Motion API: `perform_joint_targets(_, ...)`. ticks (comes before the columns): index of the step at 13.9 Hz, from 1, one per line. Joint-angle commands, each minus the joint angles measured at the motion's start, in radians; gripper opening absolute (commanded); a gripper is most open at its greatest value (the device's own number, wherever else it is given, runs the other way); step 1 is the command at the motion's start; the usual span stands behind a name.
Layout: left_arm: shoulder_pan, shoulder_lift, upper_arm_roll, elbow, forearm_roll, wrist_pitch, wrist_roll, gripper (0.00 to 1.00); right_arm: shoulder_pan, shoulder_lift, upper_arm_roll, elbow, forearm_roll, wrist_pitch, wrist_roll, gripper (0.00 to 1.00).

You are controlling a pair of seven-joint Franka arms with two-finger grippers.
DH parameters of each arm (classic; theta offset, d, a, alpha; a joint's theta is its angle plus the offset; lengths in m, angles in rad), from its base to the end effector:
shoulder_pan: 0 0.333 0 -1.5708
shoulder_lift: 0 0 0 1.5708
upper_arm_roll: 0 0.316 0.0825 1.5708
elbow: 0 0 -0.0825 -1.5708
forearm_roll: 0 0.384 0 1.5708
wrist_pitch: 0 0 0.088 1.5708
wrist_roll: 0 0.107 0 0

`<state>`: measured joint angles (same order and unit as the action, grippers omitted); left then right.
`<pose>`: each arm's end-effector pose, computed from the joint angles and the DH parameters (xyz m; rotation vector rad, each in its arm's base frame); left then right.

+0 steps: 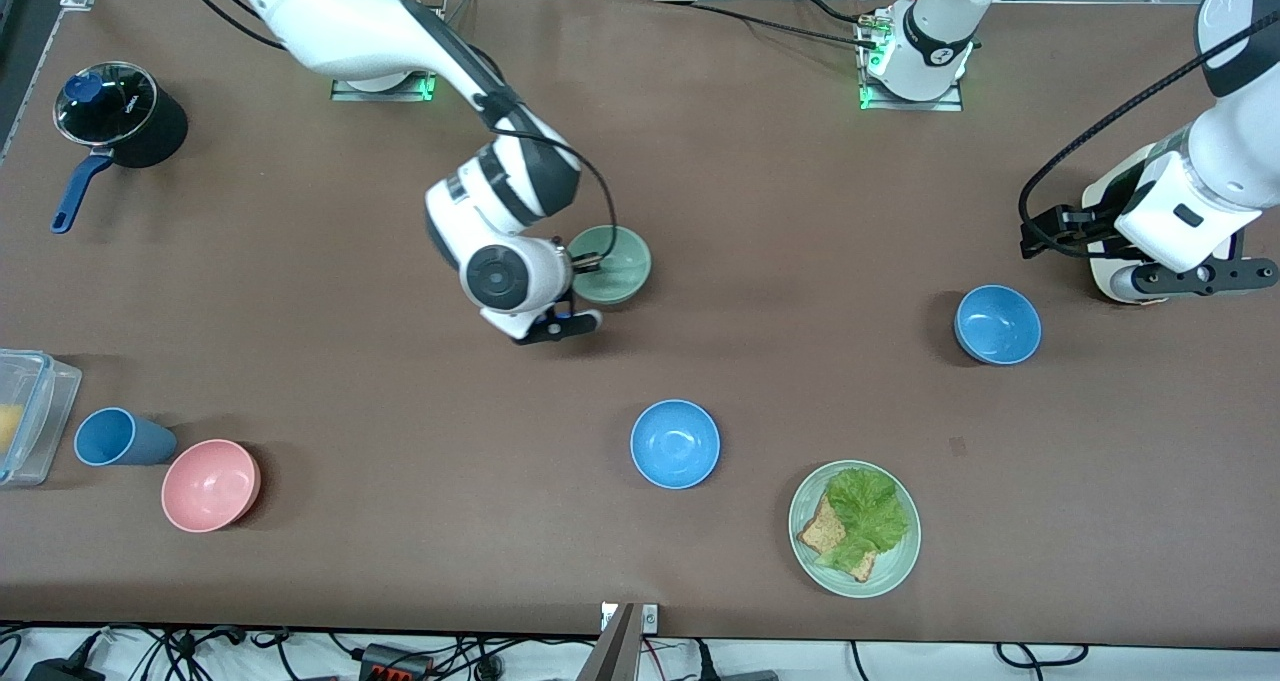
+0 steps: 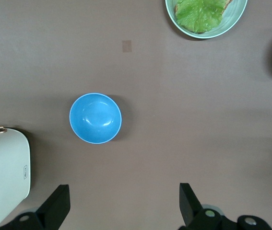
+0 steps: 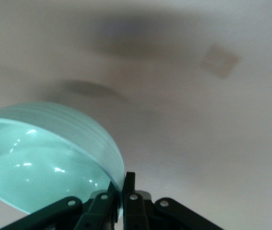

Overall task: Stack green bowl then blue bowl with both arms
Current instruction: 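Carry the green bowl with the right gripper toward the table middle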

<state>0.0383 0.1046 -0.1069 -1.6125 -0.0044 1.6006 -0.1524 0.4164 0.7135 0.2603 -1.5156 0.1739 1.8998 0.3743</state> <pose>0.5806 -0.0376 0.5481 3.1308 0.1318 -0.1834 0.5338 0.4135 0.2344 -2.9271 -0.2713 0.6478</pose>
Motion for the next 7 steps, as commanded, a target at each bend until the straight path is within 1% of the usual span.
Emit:
perform_joint_targets(1,0.023,0.035,0.0,0.025,0.012,-0.024,-0.001,1.0,0.008,0.035,-0.007,-0.001,0.045,0.004,0.002,0.0)
perform_joint_targets(6,0.055,0.032,0.003,0.023,0.014,-0.062,0.008,1.0,-0.001,0.044,-0.009,-0.04,0.045,0.01,-0.003,0.0)
perform_joint_targets(7,0.055,0.032,0.001,0.026,0.017,-0.062,0.013,1.0,-0.001,0.044,-0.009,-0.04,0.047,0.012,0.006,0.2)
